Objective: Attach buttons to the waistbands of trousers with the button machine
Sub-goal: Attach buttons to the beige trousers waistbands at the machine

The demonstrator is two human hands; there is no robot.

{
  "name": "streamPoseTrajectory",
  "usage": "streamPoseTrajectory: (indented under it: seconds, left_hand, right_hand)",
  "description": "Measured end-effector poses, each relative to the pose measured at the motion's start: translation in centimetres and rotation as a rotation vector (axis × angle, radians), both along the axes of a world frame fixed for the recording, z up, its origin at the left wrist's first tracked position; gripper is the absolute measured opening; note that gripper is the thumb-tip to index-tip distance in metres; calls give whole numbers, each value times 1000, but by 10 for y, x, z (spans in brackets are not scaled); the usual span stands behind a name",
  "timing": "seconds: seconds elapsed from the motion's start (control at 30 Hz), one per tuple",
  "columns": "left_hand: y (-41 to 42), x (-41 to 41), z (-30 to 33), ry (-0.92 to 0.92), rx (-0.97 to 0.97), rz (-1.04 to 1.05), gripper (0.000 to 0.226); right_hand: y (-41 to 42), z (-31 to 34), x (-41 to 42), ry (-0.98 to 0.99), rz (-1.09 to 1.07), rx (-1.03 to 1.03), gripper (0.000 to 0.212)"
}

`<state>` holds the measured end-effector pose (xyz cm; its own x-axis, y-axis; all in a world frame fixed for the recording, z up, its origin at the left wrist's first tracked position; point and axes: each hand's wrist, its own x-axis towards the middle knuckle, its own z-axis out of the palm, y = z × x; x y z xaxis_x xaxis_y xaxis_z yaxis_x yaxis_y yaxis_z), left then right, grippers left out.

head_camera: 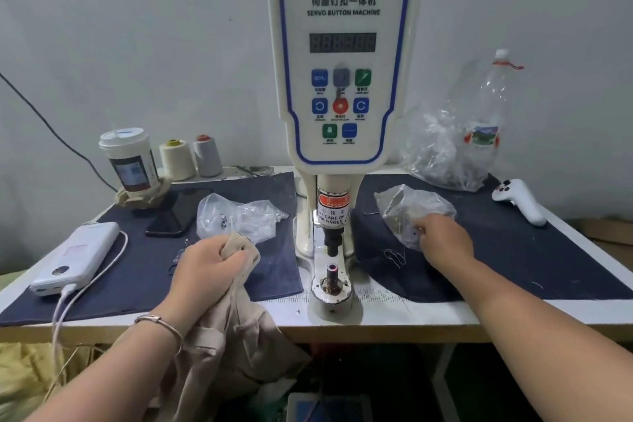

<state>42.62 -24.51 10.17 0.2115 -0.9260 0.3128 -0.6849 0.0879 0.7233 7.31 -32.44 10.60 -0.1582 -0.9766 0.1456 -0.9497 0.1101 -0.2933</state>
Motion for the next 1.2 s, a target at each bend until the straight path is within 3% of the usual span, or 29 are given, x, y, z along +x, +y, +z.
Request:
streamPoseTrajectory:
  seconds: [0.07,0.17,0.53,0.77,0.87,1.2]
  left_hand:
    - [-11,4,-3,-19,67,28,35]
    - [-21,13,-15,173,131,81,29]
    - [-23,19,-23,316,95,88,8]
    - [-23,18,-25,314,85,100,19]
    - [-23,19,-25,295,87,106,20]
    - [-23,20,-27,283,91,119,25]
  right_hand:
    - [-8,-6,1,-20,-38,-2,27]
    - [-14,-15,3,-68,-74,-48,15]
    - [-10,-18,4,-113,-73,-109,19]
    - [-10,-20,5,-108,-83,-165,31]
    - [-12,-20,8,-76,-86,-173,17]
    - [-16,-20,5,-52,-44,-87,8]
